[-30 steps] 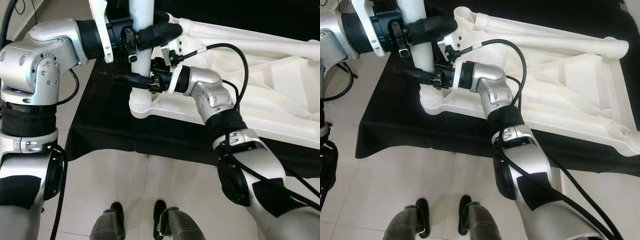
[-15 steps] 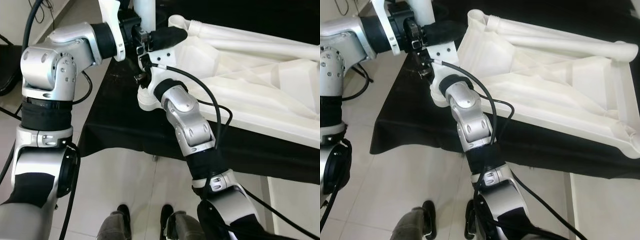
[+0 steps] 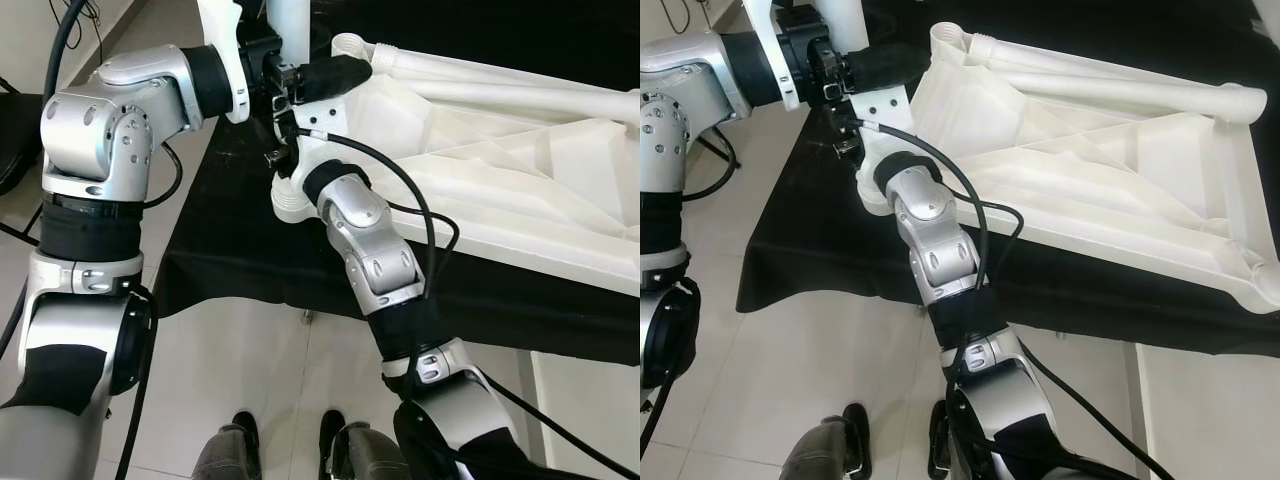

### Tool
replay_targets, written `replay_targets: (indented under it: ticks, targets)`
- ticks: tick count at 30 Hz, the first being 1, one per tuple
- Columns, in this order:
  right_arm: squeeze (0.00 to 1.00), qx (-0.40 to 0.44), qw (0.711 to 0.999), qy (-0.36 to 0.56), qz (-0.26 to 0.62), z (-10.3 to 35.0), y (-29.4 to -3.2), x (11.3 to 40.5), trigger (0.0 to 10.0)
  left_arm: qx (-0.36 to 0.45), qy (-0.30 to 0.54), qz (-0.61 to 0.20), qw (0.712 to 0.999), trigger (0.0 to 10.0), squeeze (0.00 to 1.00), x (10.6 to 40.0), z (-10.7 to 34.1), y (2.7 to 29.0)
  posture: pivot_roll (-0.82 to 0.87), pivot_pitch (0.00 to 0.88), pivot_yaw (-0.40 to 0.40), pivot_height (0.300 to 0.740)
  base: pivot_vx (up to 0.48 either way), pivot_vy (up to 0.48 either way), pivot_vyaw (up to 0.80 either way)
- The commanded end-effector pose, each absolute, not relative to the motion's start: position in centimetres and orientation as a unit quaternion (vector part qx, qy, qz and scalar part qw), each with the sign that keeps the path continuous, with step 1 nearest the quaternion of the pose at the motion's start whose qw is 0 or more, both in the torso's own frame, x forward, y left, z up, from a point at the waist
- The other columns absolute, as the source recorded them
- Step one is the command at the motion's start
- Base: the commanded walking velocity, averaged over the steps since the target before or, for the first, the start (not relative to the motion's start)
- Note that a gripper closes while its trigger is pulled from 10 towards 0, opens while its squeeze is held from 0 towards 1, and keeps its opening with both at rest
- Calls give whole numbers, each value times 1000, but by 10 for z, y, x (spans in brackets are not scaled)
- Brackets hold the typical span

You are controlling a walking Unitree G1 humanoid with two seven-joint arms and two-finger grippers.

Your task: Building children table

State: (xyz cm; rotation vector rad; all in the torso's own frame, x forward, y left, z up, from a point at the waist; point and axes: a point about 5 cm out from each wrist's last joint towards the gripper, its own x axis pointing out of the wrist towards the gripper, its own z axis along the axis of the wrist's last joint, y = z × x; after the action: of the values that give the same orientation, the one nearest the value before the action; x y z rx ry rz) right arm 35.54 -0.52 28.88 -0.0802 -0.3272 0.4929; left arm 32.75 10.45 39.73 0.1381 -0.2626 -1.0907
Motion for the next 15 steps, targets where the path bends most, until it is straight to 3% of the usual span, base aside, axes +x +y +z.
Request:
replay_targets:
  ticks: [1, 8, 10, 13, 14, 15]
  targets:
    - [0, 11, 977, -59, 203, 249, -7, 359, 10000, 90, -113, -597, 789, 0, 0, 311, 391, 83, -131, 241, -58, 740, 0, 0, 0]
    - [0, 0, 956, -95, 276, 262, -7, 363, 10000, 98, -119, -591, 792, 0, 0, 312, 394, 85, -129, 245, -57, 740, 0, 0, 0]
    - [0, -21, 930, -120, 347, 271, -10, 367, 10000, 102, -121, -588, 793, 0, 0, 312, 394, 87, -123, 249, -60, 740, 0, 0, 0]
    - [0, -30, 916, -128, 379, 275, -11, 368, 10000, 103, -121, -588, 793, 0, 0, 312, 394, 88, -123, 249, -60, 740, 0, 0, 0]
    - [0, -53, 890, -139, 431, 279, -11, 366, 10000, 103, -121, -588, 793, 0, 0, 312, 393, 88, -122, 252, -60, 740, 0, 0, 0]
    - [1000, -67, 864, -142, 478, 282, -14, 365, 10000, 103, -121, -588, 793, 0, 0, 312, 393, 88, -119, 253, -62, 740, 0, 0, 0]
